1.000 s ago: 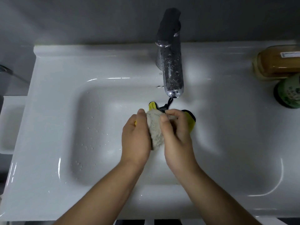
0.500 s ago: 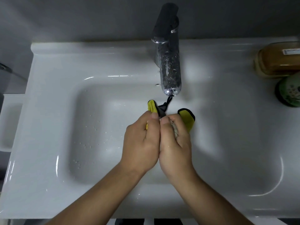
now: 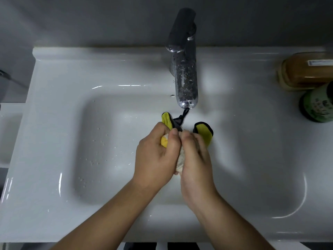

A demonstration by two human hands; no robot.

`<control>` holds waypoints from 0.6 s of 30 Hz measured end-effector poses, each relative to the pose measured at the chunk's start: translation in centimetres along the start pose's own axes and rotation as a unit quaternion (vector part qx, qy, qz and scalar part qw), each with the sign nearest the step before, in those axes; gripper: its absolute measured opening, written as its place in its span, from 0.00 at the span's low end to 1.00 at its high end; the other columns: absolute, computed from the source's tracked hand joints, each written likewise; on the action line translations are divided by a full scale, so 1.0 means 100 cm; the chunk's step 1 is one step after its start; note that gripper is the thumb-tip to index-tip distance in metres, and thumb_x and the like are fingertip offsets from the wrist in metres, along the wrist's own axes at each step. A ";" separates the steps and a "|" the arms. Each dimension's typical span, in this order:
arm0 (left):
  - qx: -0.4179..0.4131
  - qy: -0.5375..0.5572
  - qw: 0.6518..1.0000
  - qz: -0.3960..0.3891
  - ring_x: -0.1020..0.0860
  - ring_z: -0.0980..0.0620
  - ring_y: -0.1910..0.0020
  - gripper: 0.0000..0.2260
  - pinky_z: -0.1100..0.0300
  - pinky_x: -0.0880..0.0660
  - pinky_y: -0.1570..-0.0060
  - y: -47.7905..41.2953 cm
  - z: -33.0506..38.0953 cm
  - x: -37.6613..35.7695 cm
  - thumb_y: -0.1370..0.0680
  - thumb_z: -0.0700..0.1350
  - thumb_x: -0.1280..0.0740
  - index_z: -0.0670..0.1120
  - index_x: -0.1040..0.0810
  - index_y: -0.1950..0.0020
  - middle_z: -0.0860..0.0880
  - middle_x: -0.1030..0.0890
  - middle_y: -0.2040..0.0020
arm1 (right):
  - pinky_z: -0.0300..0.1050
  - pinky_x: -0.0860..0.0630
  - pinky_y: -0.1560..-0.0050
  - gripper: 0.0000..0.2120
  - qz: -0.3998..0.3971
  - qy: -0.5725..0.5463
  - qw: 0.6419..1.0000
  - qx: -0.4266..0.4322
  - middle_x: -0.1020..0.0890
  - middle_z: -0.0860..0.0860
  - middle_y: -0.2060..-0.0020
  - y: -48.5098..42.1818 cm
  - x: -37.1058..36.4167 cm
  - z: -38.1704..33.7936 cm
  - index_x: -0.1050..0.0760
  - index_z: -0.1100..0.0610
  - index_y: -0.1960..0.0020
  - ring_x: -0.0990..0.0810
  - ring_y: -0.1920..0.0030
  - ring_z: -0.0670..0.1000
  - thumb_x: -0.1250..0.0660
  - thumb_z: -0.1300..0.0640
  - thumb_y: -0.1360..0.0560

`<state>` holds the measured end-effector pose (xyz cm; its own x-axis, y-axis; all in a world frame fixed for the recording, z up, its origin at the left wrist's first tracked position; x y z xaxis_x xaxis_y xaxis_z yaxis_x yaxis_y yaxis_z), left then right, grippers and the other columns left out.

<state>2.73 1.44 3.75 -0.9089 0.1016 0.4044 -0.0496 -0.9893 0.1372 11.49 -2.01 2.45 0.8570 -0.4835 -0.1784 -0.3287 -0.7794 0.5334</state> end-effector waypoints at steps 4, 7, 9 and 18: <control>0.158 0.086 0.983 0.016 0.24 0.54 0.71 0.15 0.55 0.23 0.69 -0.007 0.010 0.008 0.17 0.54 0.40 0.44 0.28 0.55 0.53 0.23 0.70 | 0.39 0.25 0.39 0.20 -0.047 0.076 0.984 0.152 0.21 0.43 0.36 0.018 0.017 -0.004 0.28 0.41 0.34 0.22 0.35 0.43 0.37 0.43 0.26; 0.241 0.136 0.957 -0.087 0.15 0.53 0.57 0.10 0.48 0.17 0.53 0.002 0.013 0.004 0.18 0.49 0.43 0.55 0.23 0.43 0.54 0.14 0.56 | 0.31 0.31 0.36 0.19 -0.043 0.178 0.963 0.197 0.27 0.44 0.32 0.023 0.019 -0.004 0.32 0.38 0.33 0.27 0.31 0.41 0.42 0.43 0.23; 0.197 0.090 0.967 -0.131 0.16 0.55 0.51 0.14 0.51 0.19 0.47 0.011 0.019 0.003 0.18 0.47 0.45 0.57 0.20 0.45 0.54 0.14 0.52 | 0.33 0.30 0.37 0.16 -0.013 0.233 0.948 0.214 0.25 0.46 0.36 0.021 0.017 -0.005 0.30 0.39 0.36 0.26 0.34 0.42 0.45 0.43 0.22; 0.109 0.030 0.990 -0.081 0.27 0.57 0.71 0.23 0.60 0.30 0.67 0.010 0.010 0.003 0.15 0.51 0.44 0.54 0.28 0.70 0.56 0.24 0.73 | 0.40 0.27 0.63 0.13 -0.015 0.222 0.961 0.162 0.23 0.43 0.68 0.003 0.000 -0.008 0.31 0.52 0.62 0.25 0.65 0.44 0.43 0.50 0.20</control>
<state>2.82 0.59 4.92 -0.9199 0.2440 0.3071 -0.1118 -0.9136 0.3910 11.71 -1.98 3.26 0.9293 -0.2976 0.2188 -0.3463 -0.9080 0.2357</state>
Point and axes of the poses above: each hand's wrist, its own y-axis away from the middle knuckle, its own x-axis out of the back of the hand, z = x × y, the point moved 2 cm from there along -y, towards the middle knuckle
